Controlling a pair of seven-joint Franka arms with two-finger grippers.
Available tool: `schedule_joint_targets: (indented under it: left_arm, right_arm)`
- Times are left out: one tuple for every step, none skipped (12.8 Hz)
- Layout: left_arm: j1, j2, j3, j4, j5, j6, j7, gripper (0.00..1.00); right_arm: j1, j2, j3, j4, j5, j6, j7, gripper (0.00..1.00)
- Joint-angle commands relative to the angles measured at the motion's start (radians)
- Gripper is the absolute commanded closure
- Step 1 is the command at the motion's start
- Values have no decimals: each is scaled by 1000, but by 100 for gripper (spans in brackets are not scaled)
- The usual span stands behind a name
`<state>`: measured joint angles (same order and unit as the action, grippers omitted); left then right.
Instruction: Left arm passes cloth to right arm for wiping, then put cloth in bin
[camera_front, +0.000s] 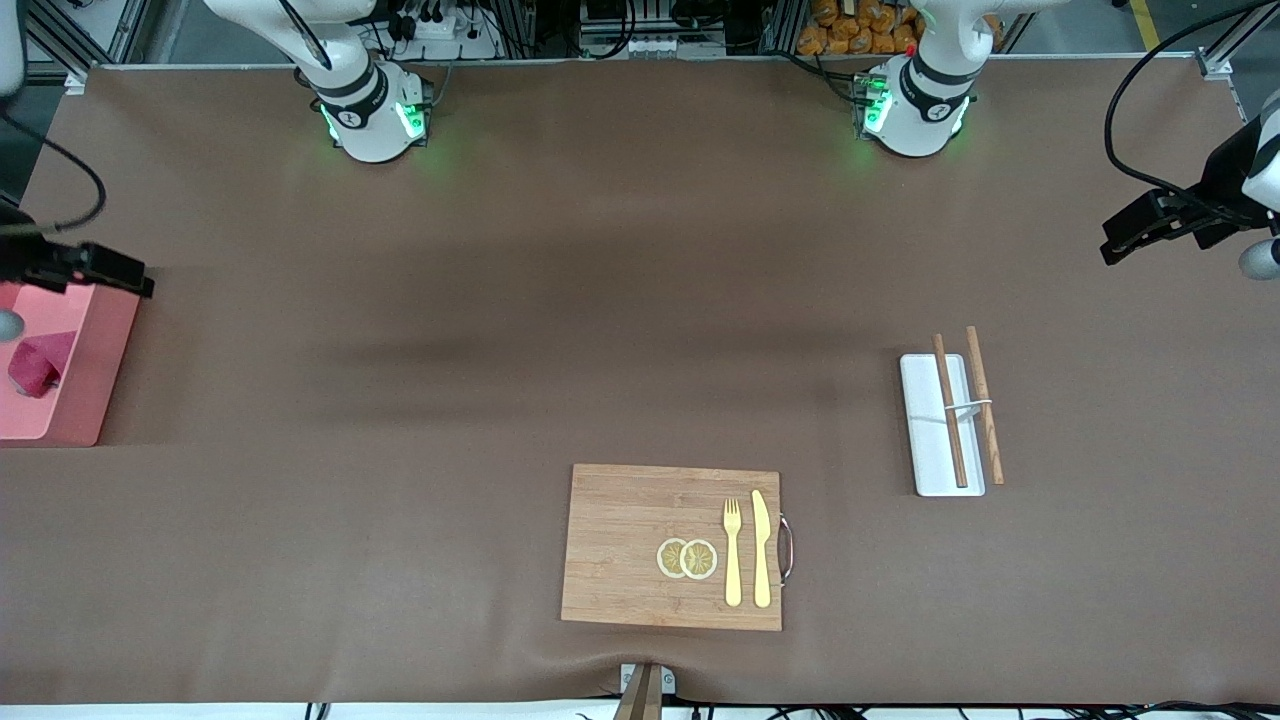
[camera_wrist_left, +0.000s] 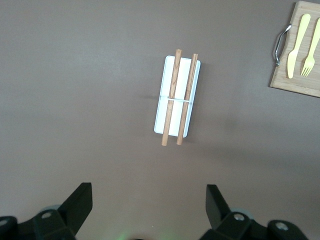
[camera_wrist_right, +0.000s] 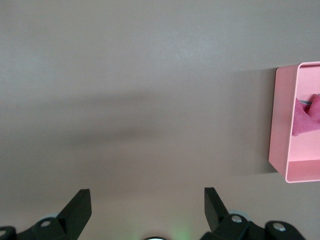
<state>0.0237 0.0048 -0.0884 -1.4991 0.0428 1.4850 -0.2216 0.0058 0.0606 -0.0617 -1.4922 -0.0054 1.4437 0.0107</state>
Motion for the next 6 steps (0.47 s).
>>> schedule_joint_targets:
  left_arm:
    - [5, -13, -2, -3, 8, 1, 19, 0]
    - [5, -13, -2, -1, 8, 1, 19, 0]
    - [5, -14, -2, -1, 9, 1, 19, 0]
    - [5, -16, -2, -1, 9, 0, 19, 0]
    - [5, -17, -1, -1, 8, 0, 19, 0]
    - [5, -17, -1, -1, 8, 0, 19, 0]
  right_arm:
    - [-88, -80, 133, -50, 19, -2, 60, 0]
    - [-89, -84, 134, -42, 19, -17, 57, 0]
    - [-87, -85, 128, -25, 21, -52, 48, 0]
    - [-86, -85, 112, -7, 21, -77, 42, 0]
    - [-86, -85, 100, 13, 21, -95, 23, 0]
    - [-86, -85, 88, 23, 22, -109, -12, 0]
